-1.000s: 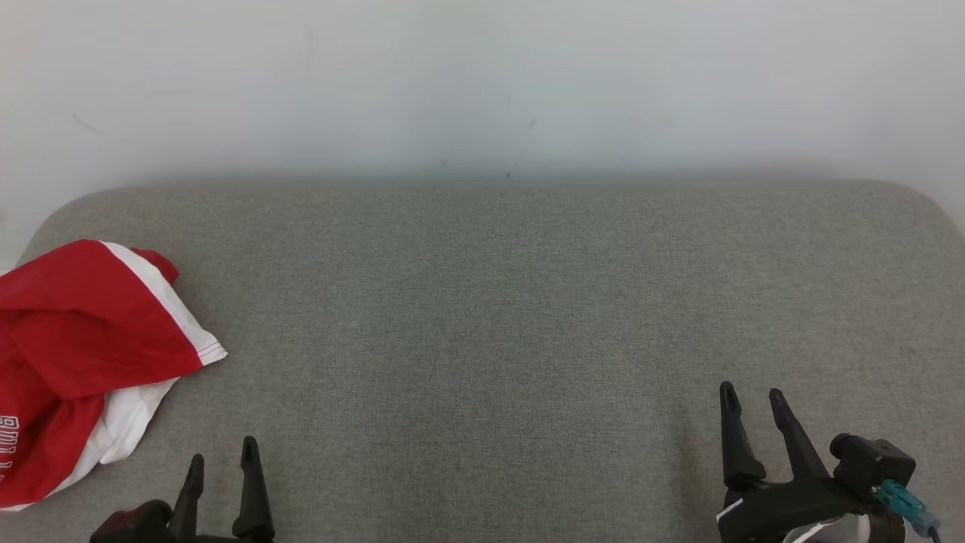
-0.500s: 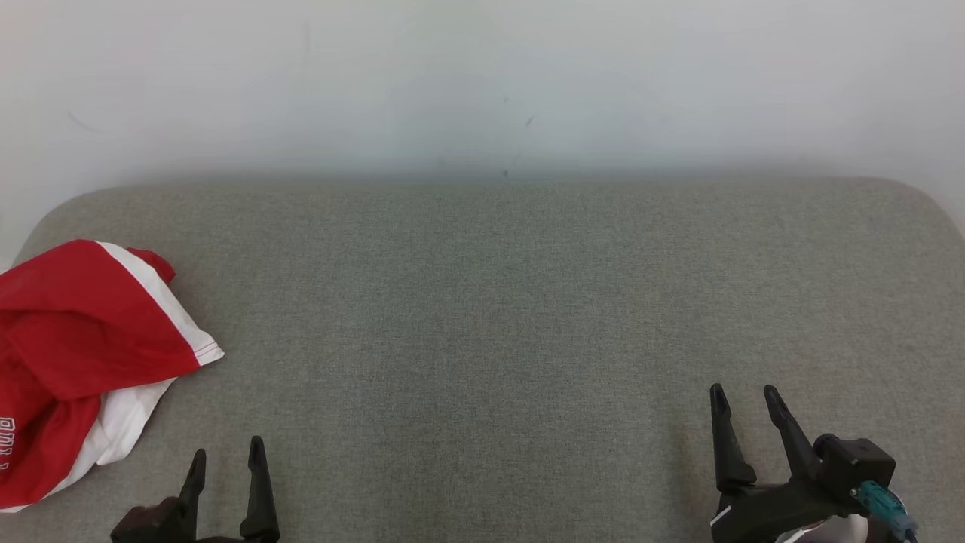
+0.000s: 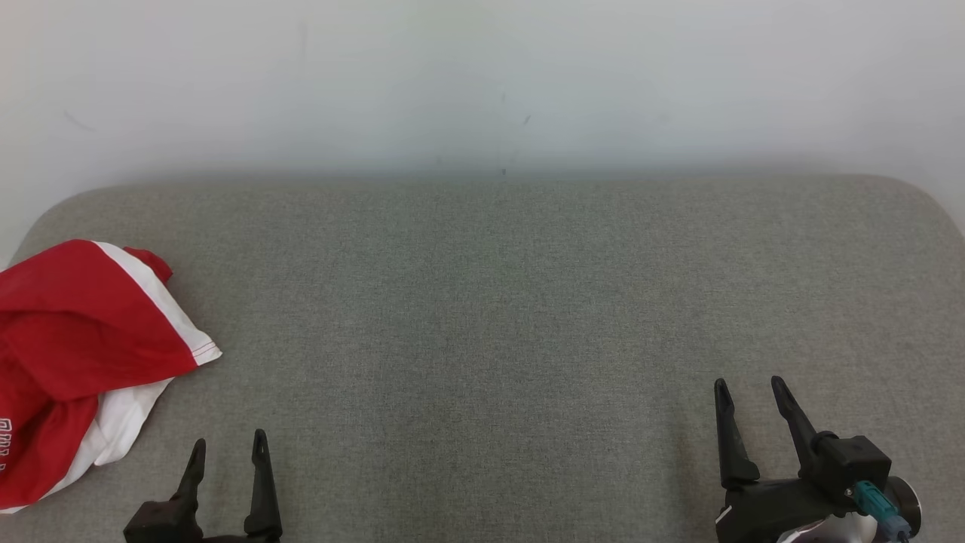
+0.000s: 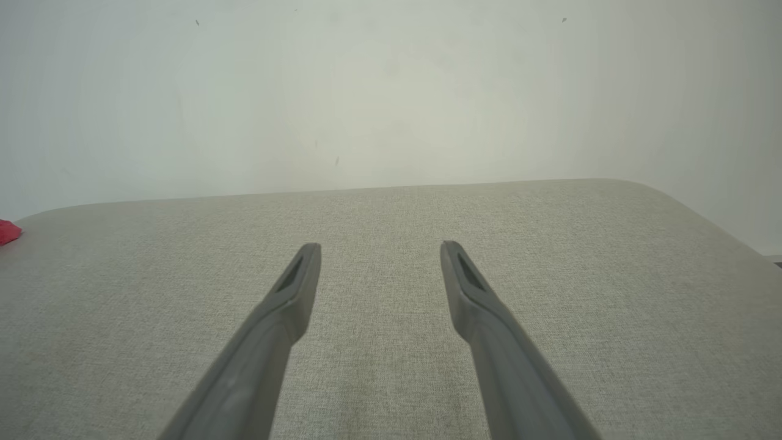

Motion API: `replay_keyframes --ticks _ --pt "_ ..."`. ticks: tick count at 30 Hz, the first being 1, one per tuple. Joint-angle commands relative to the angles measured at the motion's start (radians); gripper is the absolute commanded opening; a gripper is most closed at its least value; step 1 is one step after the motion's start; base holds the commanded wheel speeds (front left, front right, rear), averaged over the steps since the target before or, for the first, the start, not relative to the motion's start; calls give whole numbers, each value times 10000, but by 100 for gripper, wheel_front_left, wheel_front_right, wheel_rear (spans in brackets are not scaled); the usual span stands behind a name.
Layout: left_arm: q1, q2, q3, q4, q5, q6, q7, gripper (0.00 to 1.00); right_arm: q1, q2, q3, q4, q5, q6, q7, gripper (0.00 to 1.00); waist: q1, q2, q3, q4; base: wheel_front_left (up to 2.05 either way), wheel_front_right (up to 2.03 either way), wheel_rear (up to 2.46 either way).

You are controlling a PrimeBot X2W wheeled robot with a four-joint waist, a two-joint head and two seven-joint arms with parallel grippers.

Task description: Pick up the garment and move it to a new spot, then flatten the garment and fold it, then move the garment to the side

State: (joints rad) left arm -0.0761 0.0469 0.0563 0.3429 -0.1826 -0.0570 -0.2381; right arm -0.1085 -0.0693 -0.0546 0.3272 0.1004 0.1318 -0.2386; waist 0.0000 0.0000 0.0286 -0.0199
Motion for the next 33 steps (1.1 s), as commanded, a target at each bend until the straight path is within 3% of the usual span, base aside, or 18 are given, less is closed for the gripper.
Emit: replay_keyframes --ticks 1,11,16,33 --pt "-36 53 1 -54 154 20 -81 100 -118 11 -40 -70 -208 -19 -69 100 0 0 2 1 0 0 0" --pt "83 59 31 -4 817 86 -269 100 -69 49 -95 -69 -1037 -20 -275 100 0 0 52 37 0 0 0" --pt "45 57 -1 50 699 190 -280 100 -35 28 30 -122 -1054 -21 -258 100 0 0 91 373 0 0 0" --pt "377 50 440 288 125 128 -280 100 -47 -41 489 -270 -779 -21 -258 100 0 0 309 3703 0 0 0"
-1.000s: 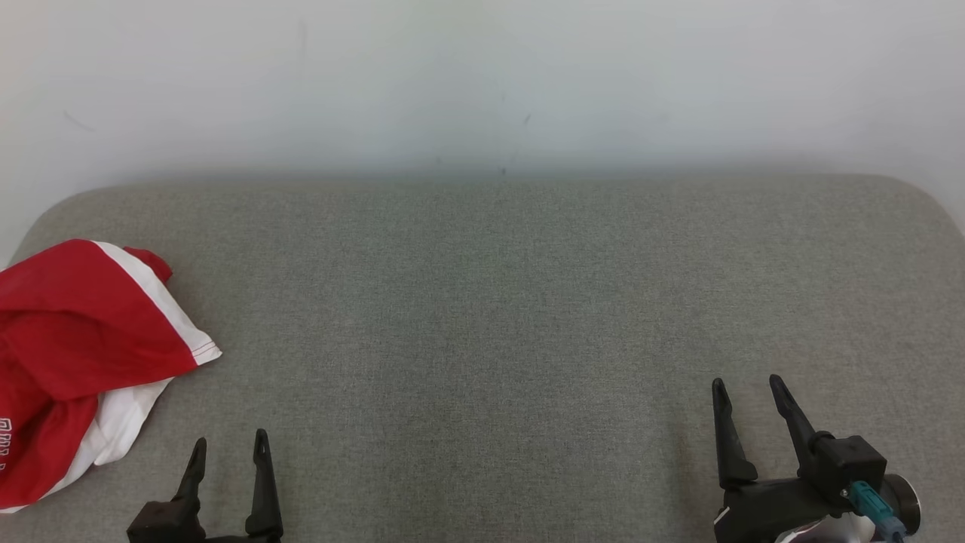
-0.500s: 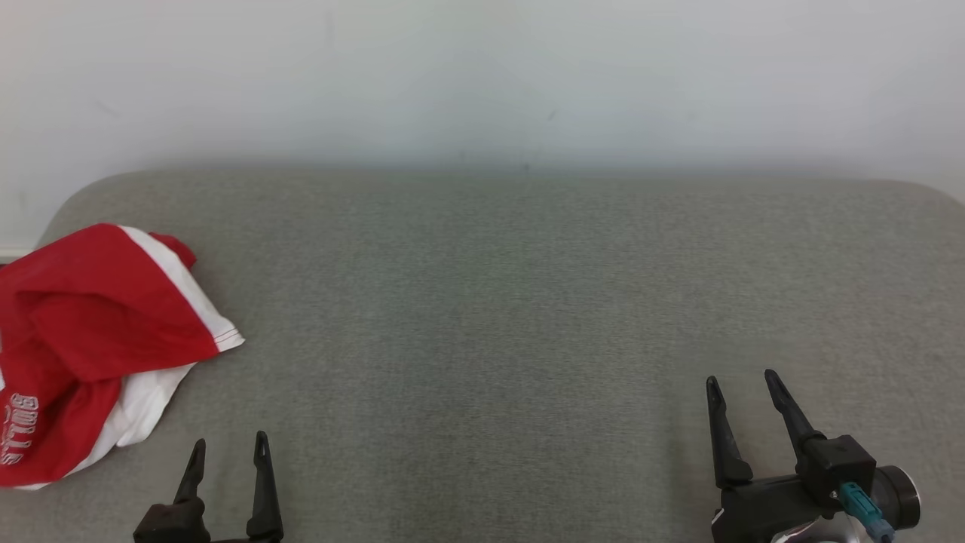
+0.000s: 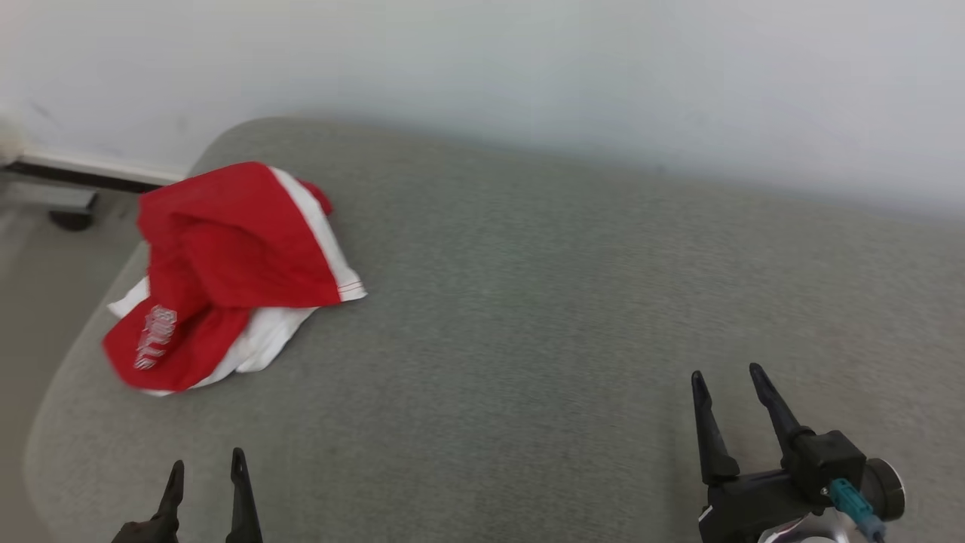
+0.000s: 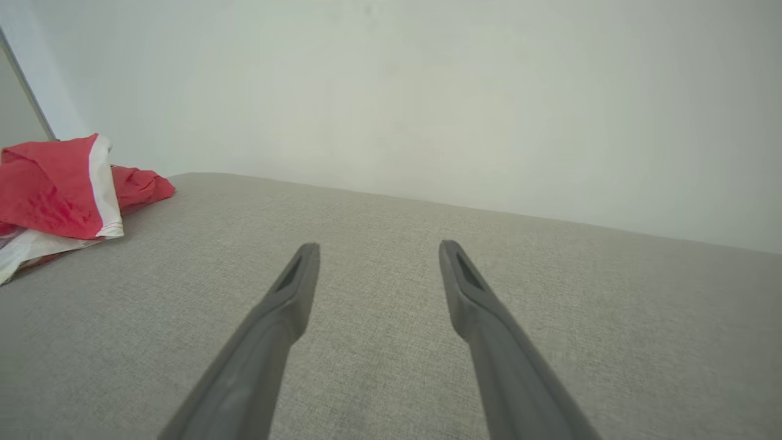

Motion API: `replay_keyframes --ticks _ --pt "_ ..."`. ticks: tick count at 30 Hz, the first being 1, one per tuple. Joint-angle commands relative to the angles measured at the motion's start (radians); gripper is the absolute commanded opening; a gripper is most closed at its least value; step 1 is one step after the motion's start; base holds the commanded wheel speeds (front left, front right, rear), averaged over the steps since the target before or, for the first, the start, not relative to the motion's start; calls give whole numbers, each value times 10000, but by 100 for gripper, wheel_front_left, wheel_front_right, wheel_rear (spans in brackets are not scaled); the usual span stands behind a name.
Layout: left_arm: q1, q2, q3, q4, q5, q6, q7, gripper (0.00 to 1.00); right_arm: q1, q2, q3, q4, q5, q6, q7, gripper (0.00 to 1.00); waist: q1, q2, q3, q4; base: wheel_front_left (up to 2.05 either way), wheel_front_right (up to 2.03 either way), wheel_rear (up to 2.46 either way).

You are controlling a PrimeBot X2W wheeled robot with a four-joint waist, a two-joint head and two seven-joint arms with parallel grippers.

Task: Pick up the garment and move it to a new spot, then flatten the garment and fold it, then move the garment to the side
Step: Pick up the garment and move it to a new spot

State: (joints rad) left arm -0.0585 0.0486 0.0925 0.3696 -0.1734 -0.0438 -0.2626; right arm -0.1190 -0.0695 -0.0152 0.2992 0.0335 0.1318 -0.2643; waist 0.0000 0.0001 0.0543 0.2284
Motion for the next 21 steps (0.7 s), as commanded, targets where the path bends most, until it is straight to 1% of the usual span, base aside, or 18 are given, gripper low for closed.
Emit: replay_keyframes --ticks 1,6,7,11,13,15,21 --pt "223 36 120 32 35 -14 -36 100 90 -80 146 48 -180 -21 0 100 0 -1 32 1425 0 0 0" --pt "431 34 234 -52 57 135 -35 100 162 -84 219 268 -277 -21 0 100 0 -1 -39 2322 0 0 0" --pt "431 34 234 -52 57 135 -35 100 162 -84 219 268 -277 -21 0 100 0 -1 -39 2322 0 0 0" --pt "497 29 365 -26 113 121 -35 100 118 -67 334 386 -248 -21 0 100 0 -1 -57 2864 0 0 0" --pt "609 31 429 -108 59 173 -35 100 21 -44 483 425 -198 -21 -1 100 0 -1 -19 2959 0 0 0" --pt "602 26 448 -217 -116 106 -35 100 -87 -46 632 408 -198 -21 -1 100 0 -1 52 2998 0 0 0" --pt "447 31 665 -65 -448 -255 -35 100 -176 -240 873 773 -42 -21 -1 100 0 -1 176 3012 0 0 0"
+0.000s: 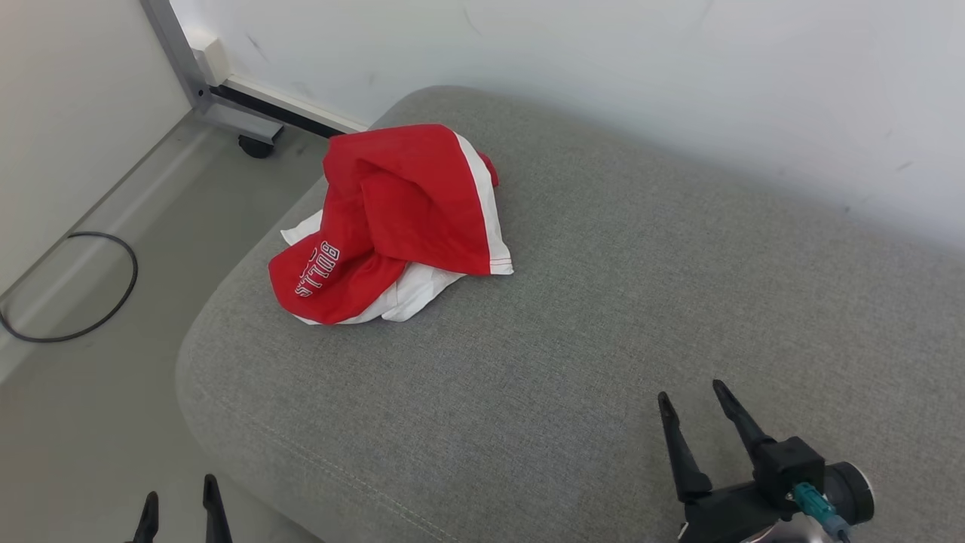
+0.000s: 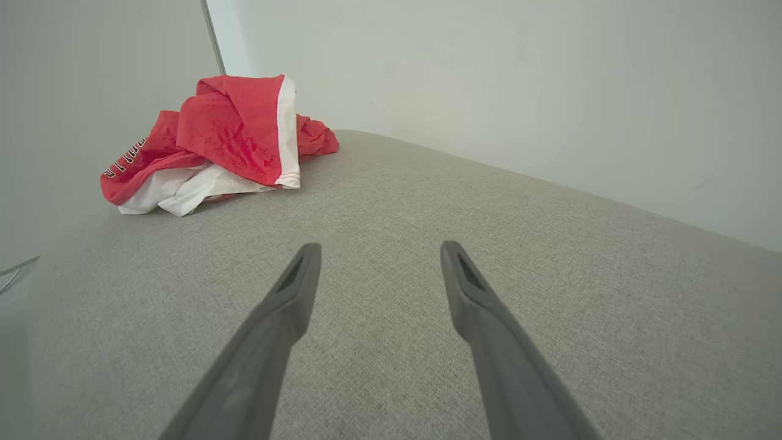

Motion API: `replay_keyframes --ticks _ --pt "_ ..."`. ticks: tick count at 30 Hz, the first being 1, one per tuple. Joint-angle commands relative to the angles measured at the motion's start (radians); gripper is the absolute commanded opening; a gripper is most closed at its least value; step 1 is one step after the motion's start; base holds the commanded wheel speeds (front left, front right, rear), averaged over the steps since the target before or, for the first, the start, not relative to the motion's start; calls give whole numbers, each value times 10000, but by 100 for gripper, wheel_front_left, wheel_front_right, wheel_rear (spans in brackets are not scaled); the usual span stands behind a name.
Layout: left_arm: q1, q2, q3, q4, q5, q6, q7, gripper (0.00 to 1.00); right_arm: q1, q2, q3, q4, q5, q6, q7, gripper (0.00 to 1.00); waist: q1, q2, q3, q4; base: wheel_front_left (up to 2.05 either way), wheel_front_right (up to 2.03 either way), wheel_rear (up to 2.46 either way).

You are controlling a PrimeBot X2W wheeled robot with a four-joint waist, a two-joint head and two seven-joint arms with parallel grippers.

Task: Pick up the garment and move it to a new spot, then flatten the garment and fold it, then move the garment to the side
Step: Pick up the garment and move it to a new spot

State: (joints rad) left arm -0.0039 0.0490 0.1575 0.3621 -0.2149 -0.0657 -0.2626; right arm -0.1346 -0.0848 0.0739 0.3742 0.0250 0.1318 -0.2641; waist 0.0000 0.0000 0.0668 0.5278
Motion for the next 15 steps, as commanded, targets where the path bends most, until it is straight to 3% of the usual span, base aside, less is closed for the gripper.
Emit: replay_keyframes --ticks 1,10,15 --pt "-195 27 55 88 -256 -68 -35 100 -23 -145 -57 82 40 -21 -3 100 0 0 78 11 0 0 0" --pt "-1742 99 337 691 -360 -564 -35 100 -450 -648 36 -226 97 -21 -3 100 0 0 1025 -741 0 0 0" --pt "-2998 576 209 884 -405 -641 -35 100 -895 -946 335 -690 160 -22 -3 100 0 0 1733 -1433 0 0 0"
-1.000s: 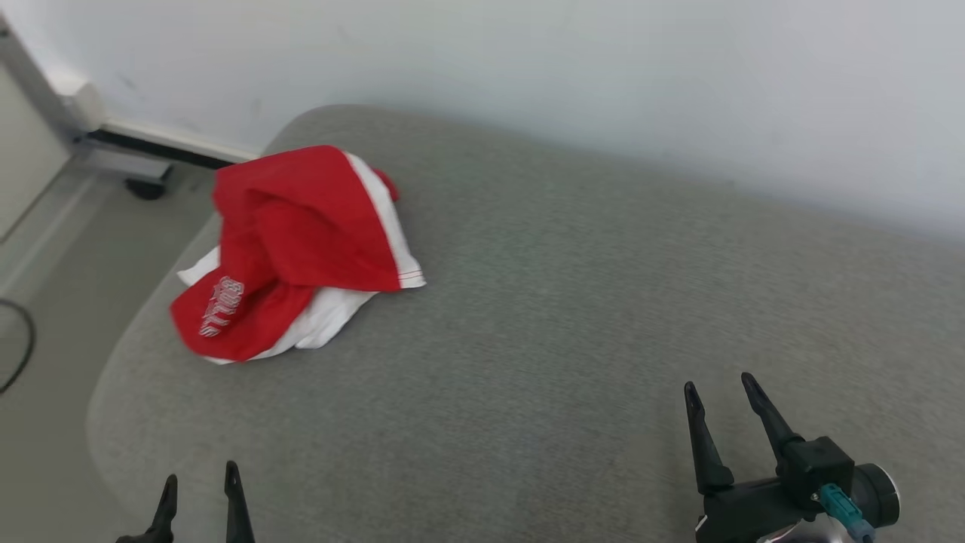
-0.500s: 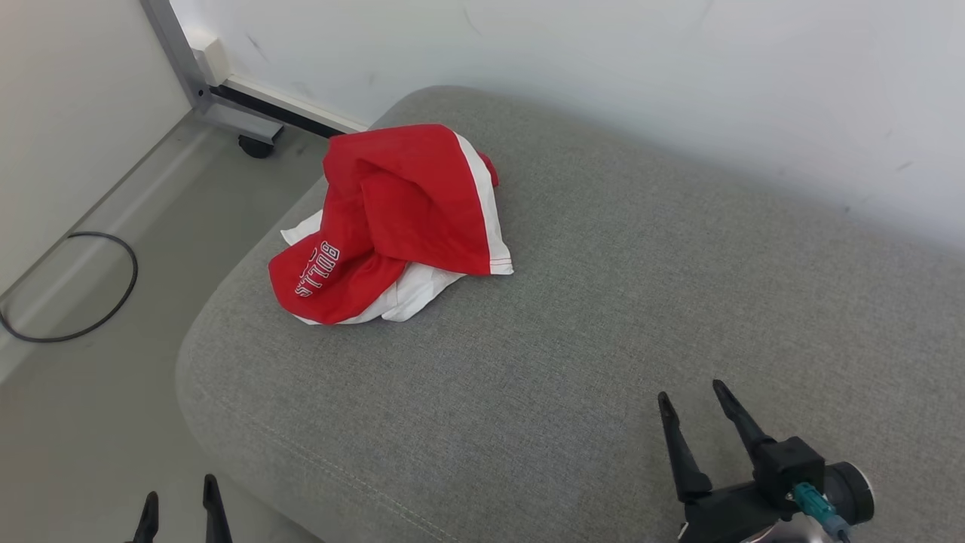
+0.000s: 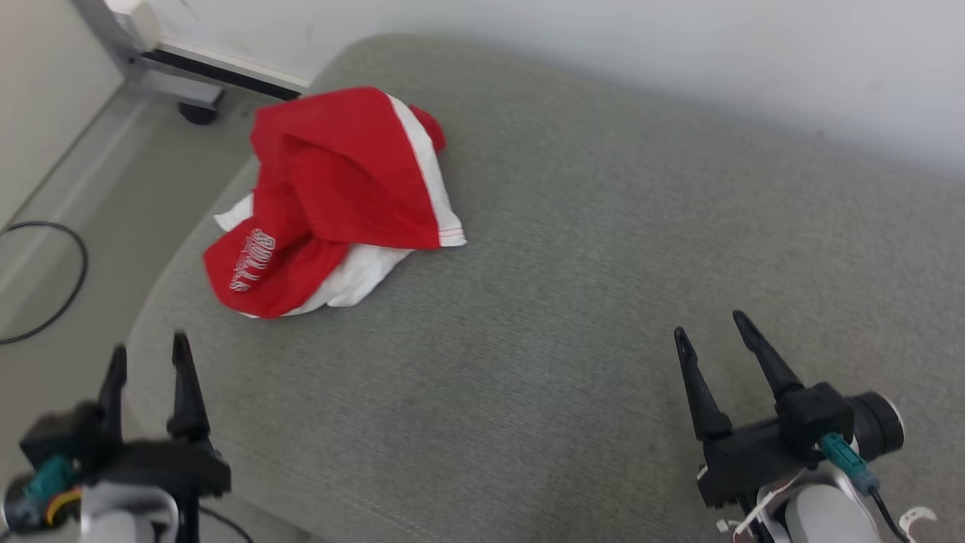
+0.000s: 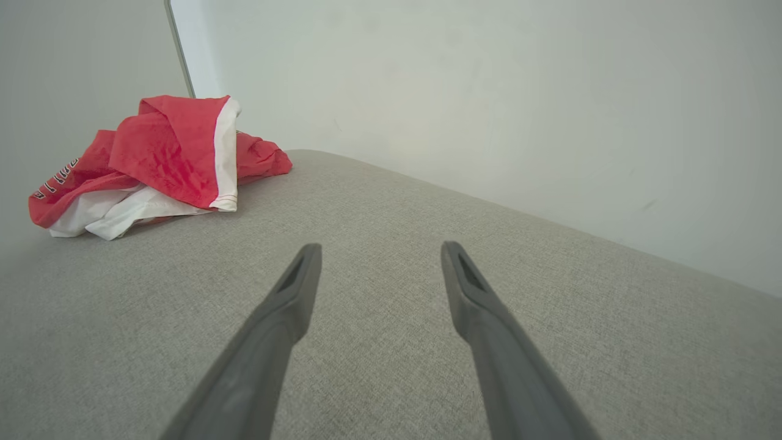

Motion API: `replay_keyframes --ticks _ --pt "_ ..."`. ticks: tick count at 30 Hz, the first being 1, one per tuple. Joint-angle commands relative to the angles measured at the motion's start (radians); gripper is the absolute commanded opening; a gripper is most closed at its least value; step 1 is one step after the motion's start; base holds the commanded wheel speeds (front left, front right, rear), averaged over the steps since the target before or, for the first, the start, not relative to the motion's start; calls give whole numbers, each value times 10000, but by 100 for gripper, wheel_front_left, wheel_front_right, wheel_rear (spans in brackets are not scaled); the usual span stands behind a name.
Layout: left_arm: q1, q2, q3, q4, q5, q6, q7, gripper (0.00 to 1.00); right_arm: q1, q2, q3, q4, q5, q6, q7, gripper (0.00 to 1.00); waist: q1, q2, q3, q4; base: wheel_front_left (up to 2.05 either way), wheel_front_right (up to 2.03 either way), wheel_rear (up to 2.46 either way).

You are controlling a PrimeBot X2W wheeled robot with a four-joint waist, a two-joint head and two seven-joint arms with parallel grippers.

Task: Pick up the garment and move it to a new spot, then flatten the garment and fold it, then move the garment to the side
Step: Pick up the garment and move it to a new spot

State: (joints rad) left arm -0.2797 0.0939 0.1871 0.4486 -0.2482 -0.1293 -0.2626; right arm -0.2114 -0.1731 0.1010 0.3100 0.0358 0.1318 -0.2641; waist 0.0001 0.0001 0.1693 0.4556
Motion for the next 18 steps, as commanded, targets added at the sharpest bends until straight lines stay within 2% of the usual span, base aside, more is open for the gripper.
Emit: replay_keyframes --ticks 1,7,14,15,18 --pt "-506 293 -249 81 -186 -7 -33 100 -201 -117 131 -151 63 -21 -3 100 -1 -1 848 -850 0 0 0" --pt "-1951 1548 -1308 410 -1136 -14 -35 100 -665 -328 430 -411 119 -21 -2 100 -1 -1 1552 -1681 0 0 0" --pt "-3471 2937 -2872 1765 -3266 -4 -6 100 -960 -509 430 -522 170 -21 -3 100 -1 -1 2114 -2417 0 0 0" --pt "-3471 2937 -2872 1765 -3266 -4 -6 100 -960 -509 430 -522 170 -21 -3 100 -1 -1 2114 -2417 0 0 0" --pt "-3866 3530 -3640 2167 -4098 -5 118 100 -1052 -533 457 -573 200 -22 -3 100 -1 -1 2280 -2670 0 0 0"
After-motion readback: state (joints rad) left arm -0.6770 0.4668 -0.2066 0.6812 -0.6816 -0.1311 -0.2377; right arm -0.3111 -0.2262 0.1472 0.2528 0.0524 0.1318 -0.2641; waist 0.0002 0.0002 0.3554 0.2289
